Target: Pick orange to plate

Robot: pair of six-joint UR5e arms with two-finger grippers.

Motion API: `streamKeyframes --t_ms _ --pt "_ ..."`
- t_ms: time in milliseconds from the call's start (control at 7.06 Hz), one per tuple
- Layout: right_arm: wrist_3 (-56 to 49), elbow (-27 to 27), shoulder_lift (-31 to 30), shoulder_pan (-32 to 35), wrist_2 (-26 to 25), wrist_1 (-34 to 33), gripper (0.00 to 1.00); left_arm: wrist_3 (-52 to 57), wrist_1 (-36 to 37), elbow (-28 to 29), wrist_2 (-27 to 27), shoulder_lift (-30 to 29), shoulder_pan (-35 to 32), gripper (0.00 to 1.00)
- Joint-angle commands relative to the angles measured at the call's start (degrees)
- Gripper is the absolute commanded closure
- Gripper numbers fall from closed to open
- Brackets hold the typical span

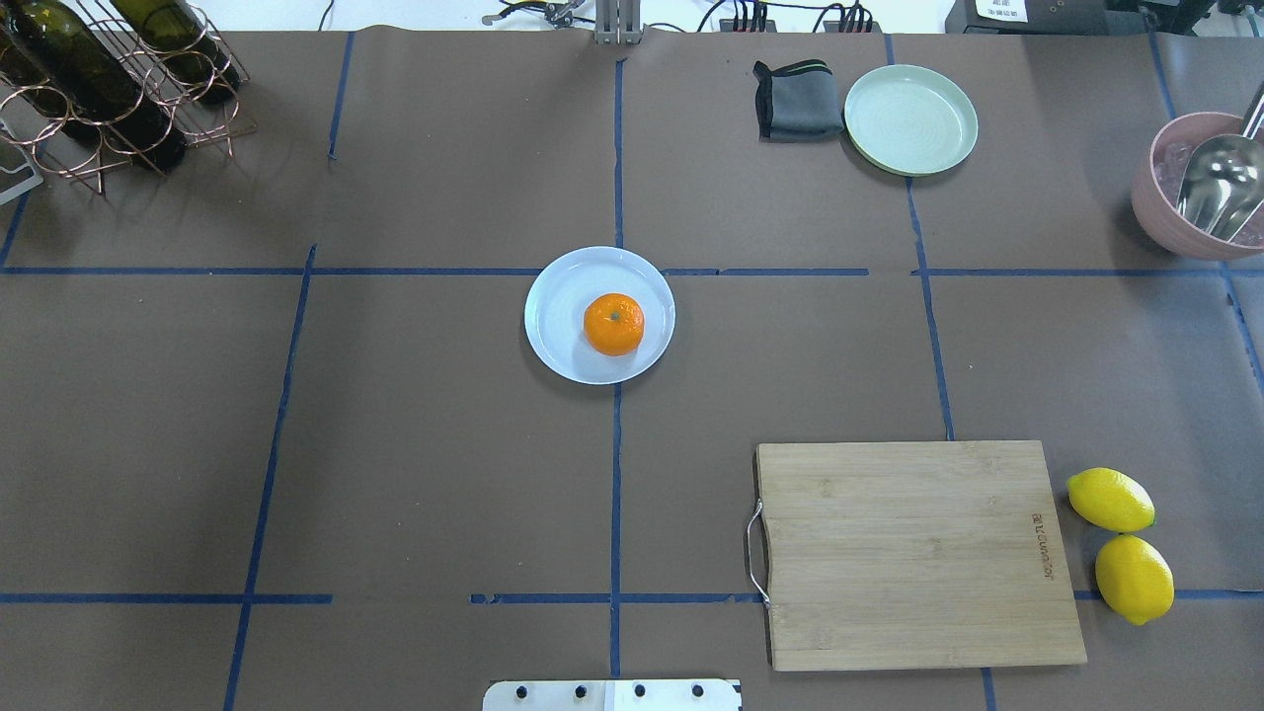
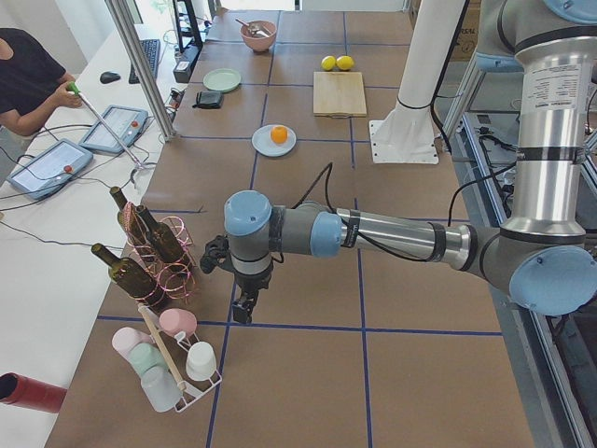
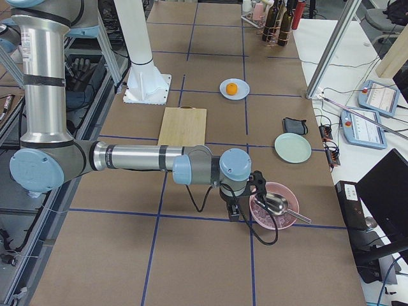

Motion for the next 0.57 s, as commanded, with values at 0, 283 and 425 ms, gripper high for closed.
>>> streamKeyframes --t_ms 0,283,425 --pt "0.3 0.1 -0.1 0.0 0.1 -0.1 0.0 0.0 -0.4 -0.1 -0.1 0.4 -0.1 0.0" --pt "0.4 -0.4 -0.1 0.0 0.1 -0.1 0.0 0.0 -0.4 0.0 -0.1 0.4 -0.1 0.0" --pt "0.6 -0.5 -0.1 0.0 0.1 -0.1 0.0 -0.1 -0.5 0.0 -0.1 0.4 0.0 0.0"
